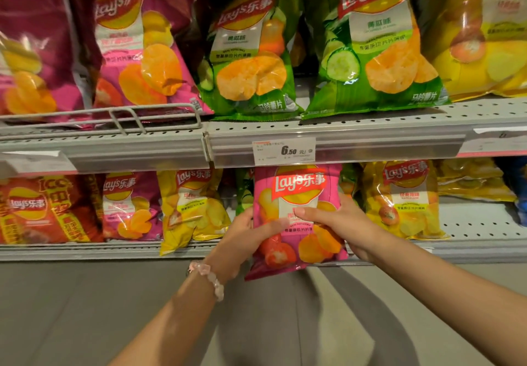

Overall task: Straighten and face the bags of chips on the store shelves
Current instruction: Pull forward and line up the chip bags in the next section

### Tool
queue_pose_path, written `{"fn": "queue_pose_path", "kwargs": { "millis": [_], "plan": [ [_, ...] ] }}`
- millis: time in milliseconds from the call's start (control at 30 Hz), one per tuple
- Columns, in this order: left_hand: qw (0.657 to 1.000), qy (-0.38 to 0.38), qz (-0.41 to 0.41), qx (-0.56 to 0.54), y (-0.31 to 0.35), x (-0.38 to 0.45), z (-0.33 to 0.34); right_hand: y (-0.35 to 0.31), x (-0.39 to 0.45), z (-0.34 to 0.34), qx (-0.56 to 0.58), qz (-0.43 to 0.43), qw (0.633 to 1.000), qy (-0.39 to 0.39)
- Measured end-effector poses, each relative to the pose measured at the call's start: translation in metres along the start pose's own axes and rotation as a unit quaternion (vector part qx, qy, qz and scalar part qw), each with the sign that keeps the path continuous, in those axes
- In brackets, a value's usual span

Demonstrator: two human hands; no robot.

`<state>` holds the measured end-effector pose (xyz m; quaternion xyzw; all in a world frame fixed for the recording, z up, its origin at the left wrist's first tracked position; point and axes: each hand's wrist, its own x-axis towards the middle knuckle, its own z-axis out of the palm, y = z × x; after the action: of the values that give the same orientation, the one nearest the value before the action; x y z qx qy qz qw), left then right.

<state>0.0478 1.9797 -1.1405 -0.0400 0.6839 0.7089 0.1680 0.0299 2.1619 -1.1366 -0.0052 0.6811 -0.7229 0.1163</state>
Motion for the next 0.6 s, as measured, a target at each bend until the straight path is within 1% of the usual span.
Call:
{"fn": "queue_pose_path", "kwargs": {
  "millis": [67, 133, 200, 267, 300, 367, 433, 467, 500, 533, 567, 600],
  "plan": [
    [1.0, -0.005, 0.004, -0.017, -0.002, -0.001, -0.006, -0.002, 0.002, 0.006, 0.006, -0.005, 1.0, -0.008],
    [1.0, 0.01, 0.012, -0.02, 0.0, -0.003, -0.012, -0.005, 0.006, 0.013, 0.005, -0.006, 1.0, -0.013],
    [0.997, 0.067, 0.024, 0.013, 0.003, -0.004, -0.023, -0.007, 0.011, 0.019, 0.003, -0.005, 1.0, -0.01],
    [0.984, 0.163, 0.059, 0.048, 0.002, -0.002, -0.041, -0.008, 0.016, 0.024, 0.01, 0.007, 1.0, -0.001],
    [0.97, 0.219, 0.09, 0.056, 0.0, -0.001, -0.053, -0.009, 0.018, 0.026, 0.014, 0.014, 1.0, 0.002],
    [0.927, 0.326, 0.154, 0.101, -0.005, 0.003, -0.079, -0.009, 0.022, 0.028, 0.014, 0.024, 1.0, 0.001],
    [0.872, 0.405, 0.172, 0.213, -0.011, 0.009, -0.103, -0.009, 0.025, 0.03, 0.006, 0.03, 1.0, 0.002],
    [0.844, 0.43, 0.164, 0.274, -0.013, 0.011, -0.112, -0.008, 0.027, 0.032, 0.003, 0.031, 1.0, 0.004],
    [0.825, 0.442, 0.144, 0.323, -0.015, 0.014, -0.12, -0.007, 0.028, 0.033, 0.002, 0.031, 0.999, 0.006],
    [0.816, 0.441, 0.115, 0.355, -0.012, 0.014, -0.124, -0.006, 0.03, 0.034, 0.001, 0.033, 0.999, 0.011],
    [0.82, 0.43, 0.084, 0.367, -0.013, 0.018, -0.13, -0.006, 0.031, 0.035, 0.001, 0.035, 0.999, 0.017],
    [0.832, 0.412, 0.046, 0.368, -0.011, 0.021, -0.133, -0.005, 0.032, 0.036, 0.0, 0.036, 0.999, 0.024]
  ]
}}
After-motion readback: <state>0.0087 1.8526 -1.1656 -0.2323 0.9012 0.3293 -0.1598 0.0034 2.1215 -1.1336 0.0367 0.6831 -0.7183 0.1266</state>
